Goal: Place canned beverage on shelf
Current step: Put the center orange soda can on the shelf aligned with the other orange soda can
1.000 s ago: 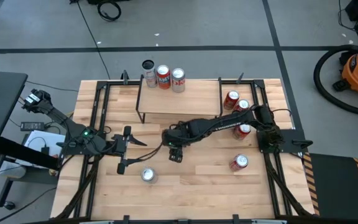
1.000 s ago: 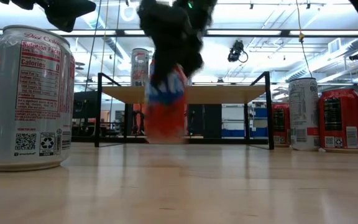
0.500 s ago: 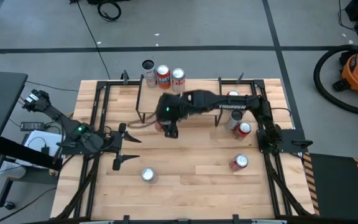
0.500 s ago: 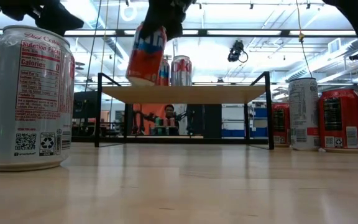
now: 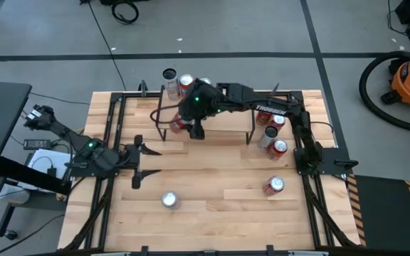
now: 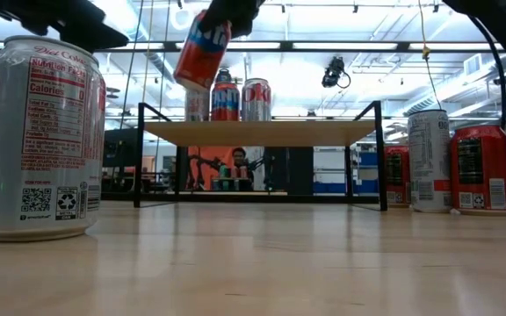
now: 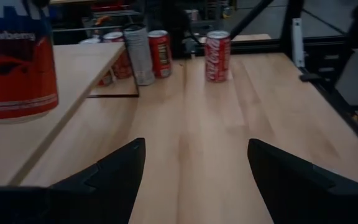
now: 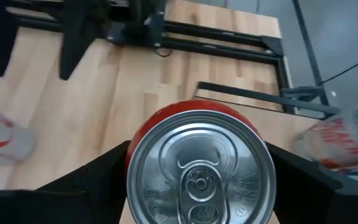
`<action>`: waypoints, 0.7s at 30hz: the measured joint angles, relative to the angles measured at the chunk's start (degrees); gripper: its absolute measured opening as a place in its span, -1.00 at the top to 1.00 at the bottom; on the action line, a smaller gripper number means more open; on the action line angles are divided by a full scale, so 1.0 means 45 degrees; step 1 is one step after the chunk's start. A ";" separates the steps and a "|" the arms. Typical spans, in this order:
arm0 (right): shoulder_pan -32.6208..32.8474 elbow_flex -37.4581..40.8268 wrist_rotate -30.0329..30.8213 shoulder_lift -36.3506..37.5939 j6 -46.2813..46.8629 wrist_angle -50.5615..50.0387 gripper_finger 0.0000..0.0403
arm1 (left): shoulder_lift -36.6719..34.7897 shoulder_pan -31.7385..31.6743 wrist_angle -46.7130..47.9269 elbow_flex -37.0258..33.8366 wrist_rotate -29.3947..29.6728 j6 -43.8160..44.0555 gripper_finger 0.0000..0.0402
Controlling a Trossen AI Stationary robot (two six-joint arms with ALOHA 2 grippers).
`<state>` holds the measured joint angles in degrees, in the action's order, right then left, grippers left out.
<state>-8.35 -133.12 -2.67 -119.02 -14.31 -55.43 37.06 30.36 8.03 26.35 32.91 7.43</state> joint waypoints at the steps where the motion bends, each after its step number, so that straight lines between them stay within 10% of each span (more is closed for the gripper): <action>1: -0.0099 0.0002 -0.0052 0.0000 -0.0100 0.0100 -0.59 | 0.0000 -0.0142 0.0000 0.0000 -0.0005 -0.0051 -0.46; 21: -0.1866 0.0117 -0.1100 0.0015 -0.1435 -0.0939 -0.59 | 0.0005 -0.2725 -0.0185 0.0000 -0.0044 -0.0088 -0.46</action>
<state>-16.75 -132.60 -7.62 -118.96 -20.77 -59.66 37.08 18.10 7.20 26.35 32.71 7.03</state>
